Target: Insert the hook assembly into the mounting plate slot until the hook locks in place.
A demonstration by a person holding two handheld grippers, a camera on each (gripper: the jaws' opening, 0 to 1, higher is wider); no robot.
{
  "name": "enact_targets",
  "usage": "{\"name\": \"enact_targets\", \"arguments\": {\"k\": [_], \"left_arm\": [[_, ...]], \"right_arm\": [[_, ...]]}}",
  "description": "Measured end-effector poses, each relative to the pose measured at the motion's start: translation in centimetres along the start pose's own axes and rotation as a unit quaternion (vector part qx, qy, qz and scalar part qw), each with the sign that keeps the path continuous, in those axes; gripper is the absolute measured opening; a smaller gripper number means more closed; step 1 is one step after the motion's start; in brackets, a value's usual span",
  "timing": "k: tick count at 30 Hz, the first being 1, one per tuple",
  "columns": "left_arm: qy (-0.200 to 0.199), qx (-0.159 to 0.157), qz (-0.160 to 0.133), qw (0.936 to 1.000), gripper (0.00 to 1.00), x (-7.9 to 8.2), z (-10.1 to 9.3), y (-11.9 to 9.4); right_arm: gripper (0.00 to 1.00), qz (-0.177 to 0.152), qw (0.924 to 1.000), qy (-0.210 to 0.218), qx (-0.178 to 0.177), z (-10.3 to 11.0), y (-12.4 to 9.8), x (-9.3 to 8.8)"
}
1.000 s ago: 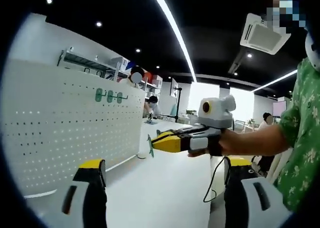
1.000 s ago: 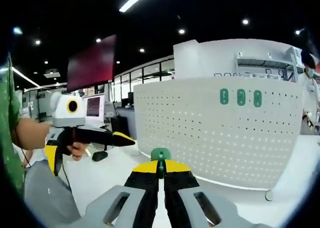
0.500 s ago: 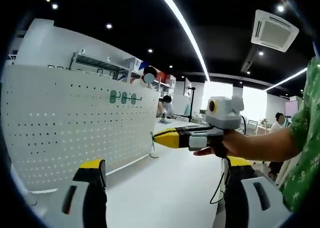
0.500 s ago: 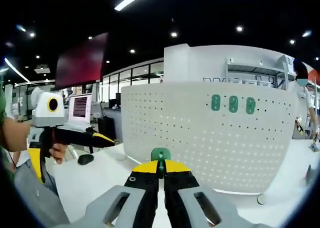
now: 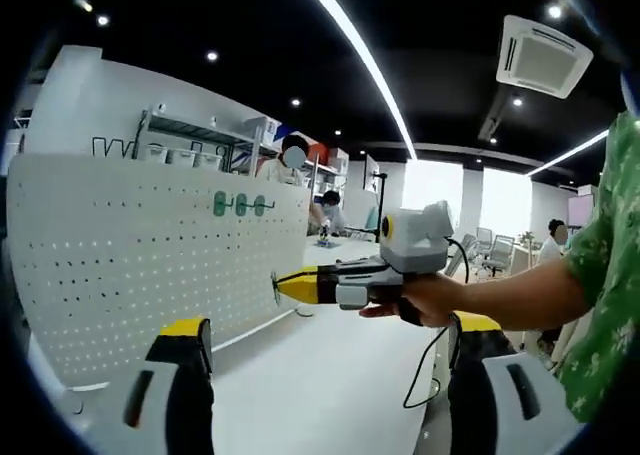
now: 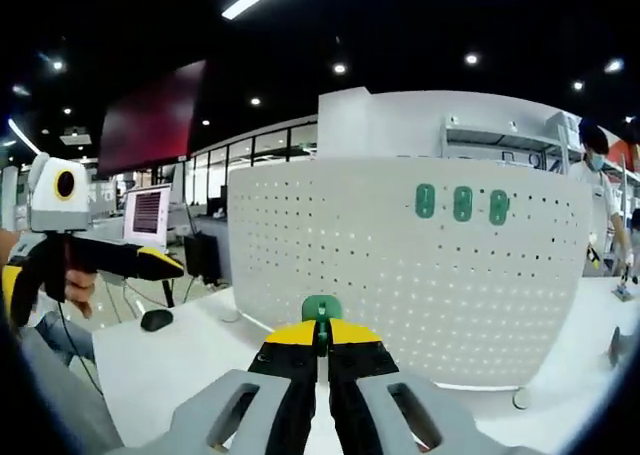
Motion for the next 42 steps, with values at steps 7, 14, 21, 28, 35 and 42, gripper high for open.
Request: {"name": "enact_targets", "arguments": {"k": [7,14,21,28,35,42], "left_arm": [[0.001,0.004,-0.002,1.0000,1.00,0.6,-0.4,-1.1],[0.005,0.014,-0.006,0.9999,1.00,1.5,-0.8,-2.3],[0.013,0.023,-0.006,0.9996,1.00,1.9,-0.7,-2.8],[0.013,0.037,-0.002,0.9993,1.00,2.2,-0.3,-2.7],[0.016,0.038,0.000,0.9992,1.00,2.3,-0.1,-2.8],[0.016,0.044,0.002,0.9989,1.00,2.4,0.4,-3.0]], "right_arm": [[0.01,0.000,1.0000,0.001,-0.009,-0.2,0.9,-0.1],[0.01,-0.003,0.9997,-0.011,-0.019,-0.1,1.7,0.5],[0.01,-0.016,0.9991,-0.021,-0.034,-0.3,2.2,1.8],[0.01,-0.031,0.9968,-0.029,-0.068,-0.9,3.0,3.4],[0.01,-0.045,0.9938,-0.034,-0.096,-1.2,4.2,4.6],[0.01,-0.039,0.9907,-0.064,-0.114,-1.1,5.4,5.6]]}}
Point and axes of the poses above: the point that each gripper's makers call its tool centre point, and the gripper's own axes: y roughly forward along the fingers, z roughly to its left, x roughly out of its top, the point moved 10 cm from there along -y, roughly backward along the fingers, and after that the axes turned 13 degrees about x, right-handed, at the moved point
